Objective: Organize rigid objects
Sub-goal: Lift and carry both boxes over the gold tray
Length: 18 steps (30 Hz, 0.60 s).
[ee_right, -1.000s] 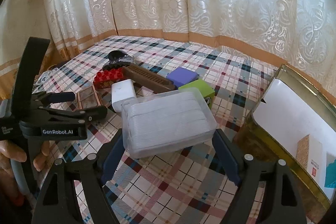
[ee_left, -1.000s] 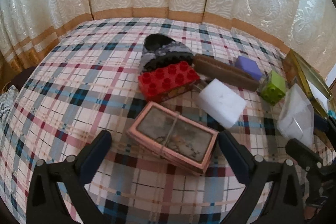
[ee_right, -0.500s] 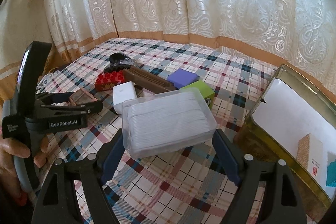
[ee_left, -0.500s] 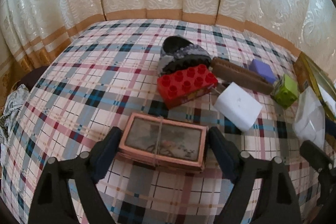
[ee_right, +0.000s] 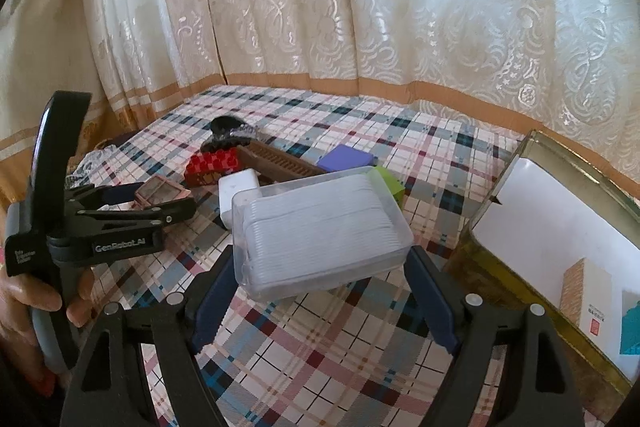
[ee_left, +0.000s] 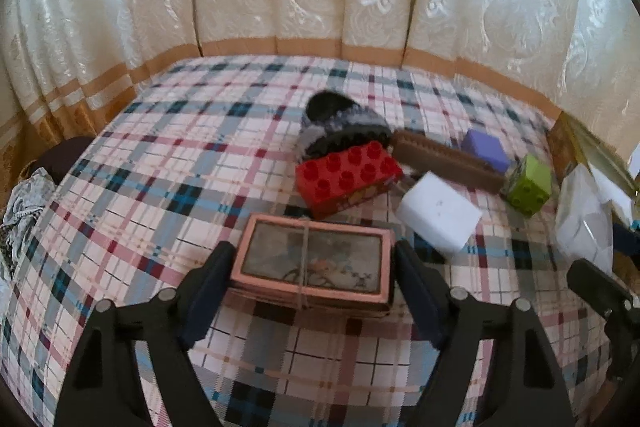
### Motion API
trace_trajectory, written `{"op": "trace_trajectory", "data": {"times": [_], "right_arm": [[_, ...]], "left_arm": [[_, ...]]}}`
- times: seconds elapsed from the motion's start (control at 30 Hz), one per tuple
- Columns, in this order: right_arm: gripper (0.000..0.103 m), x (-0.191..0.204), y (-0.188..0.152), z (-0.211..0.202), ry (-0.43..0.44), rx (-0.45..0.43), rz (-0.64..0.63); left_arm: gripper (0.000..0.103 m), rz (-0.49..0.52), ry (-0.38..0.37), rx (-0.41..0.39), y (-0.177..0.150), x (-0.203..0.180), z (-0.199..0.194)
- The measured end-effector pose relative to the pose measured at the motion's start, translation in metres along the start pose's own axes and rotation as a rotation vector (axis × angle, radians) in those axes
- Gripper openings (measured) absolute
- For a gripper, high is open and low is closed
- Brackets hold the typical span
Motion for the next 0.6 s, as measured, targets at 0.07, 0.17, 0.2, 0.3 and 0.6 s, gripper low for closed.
{"op": "trace_trajectory", "data": {"times": [0.07,0.17,0.2,0.3,0.6], "right_arm": [[0.084,-0.002,0.002,-0.003,-0.001,-0.016,0.01],[0.084,-0.007,0.006,-0.009,-0.002,-0.042,0.026],[0.084,-0.009,0.007,-0.01,-0.002,-0.049,0.033],[0.084,-0.015,0.009,-0.014,-0.003,-0.061,0.048],[0.084,-0.035,0.004,-0.028,-0.015,-0.087,0.072]], "left_arm": [[0.08,-0.029,0.003,-0.016,0.002,0.004,-0.003],[0.08,-0.057,-0.006,-0.046,0.005,0.005,-0.007],[0.08,-0.058,-0.008,-0.057,0.006,0.004,-0.009],[0.08,-0.026,0.003,-0.09,0.008,-0.007,-0.014],[0.08,0.086,-0.012,-0.172,0.01,-0.057,-0.031]]}}
Point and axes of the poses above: each gripper's, at about its wrist camera, not at the fingertips, and z roughly the way its jaws point, x to its left, y to its top, the point moved 7 cm from there along z, roughly the way its jaws point, and after that the axes turned 3 degrees about -y, right-handed, at the moved point
